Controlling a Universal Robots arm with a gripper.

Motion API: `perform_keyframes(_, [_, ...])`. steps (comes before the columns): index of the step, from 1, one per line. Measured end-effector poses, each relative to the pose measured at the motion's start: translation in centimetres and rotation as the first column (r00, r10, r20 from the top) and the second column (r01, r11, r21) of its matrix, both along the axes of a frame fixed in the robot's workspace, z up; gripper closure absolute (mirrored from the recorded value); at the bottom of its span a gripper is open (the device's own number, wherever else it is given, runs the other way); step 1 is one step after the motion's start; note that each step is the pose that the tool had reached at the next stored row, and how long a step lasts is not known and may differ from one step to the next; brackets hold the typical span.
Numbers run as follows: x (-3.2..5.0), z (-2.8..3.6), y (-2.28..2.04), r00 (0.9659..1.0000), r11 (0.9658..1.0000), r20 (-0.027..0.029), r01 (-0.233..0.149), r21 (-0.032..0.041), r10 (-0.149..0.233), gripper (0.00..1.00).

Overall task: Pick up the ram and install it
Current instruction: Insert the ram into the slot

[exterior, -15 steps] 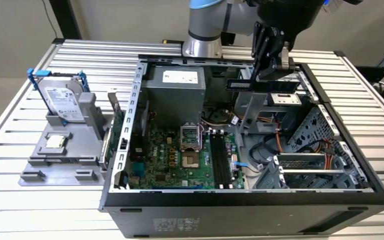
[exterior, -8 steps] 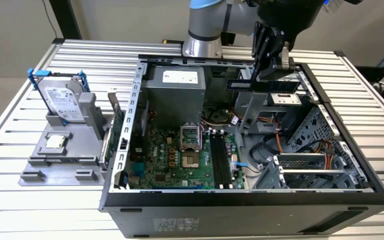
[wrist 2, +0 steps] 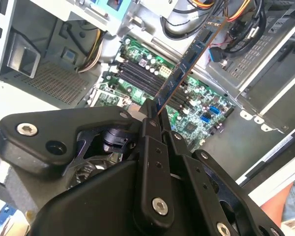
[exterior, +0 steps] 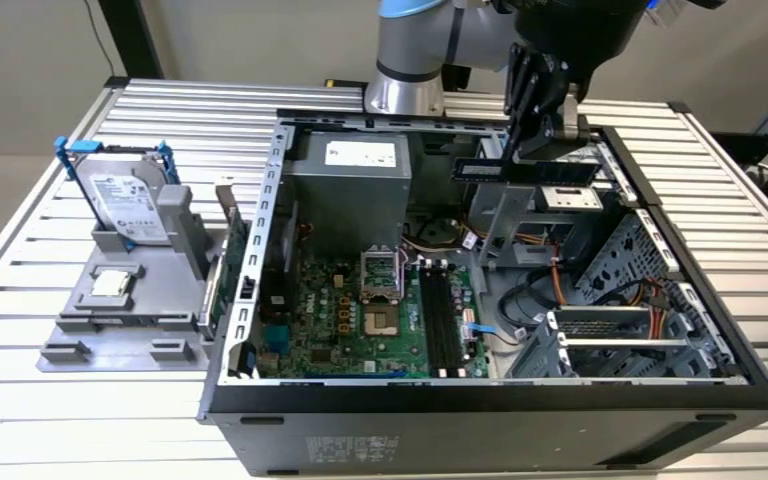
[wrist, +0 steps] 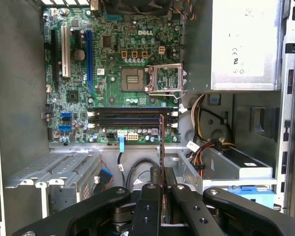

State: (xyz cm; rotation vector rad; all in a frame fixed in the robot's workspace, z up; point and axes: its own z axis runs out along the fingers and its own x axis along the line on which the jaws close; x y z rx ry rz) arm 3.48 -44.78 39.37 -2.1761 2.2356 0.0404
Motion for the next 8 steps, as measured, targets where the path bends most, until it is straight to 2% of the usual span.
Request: perform_keyframes(8, [0.0,0.0,0.0,0.9987,0.9987,0.0,0.05,0.0001,-0.05,1.0])
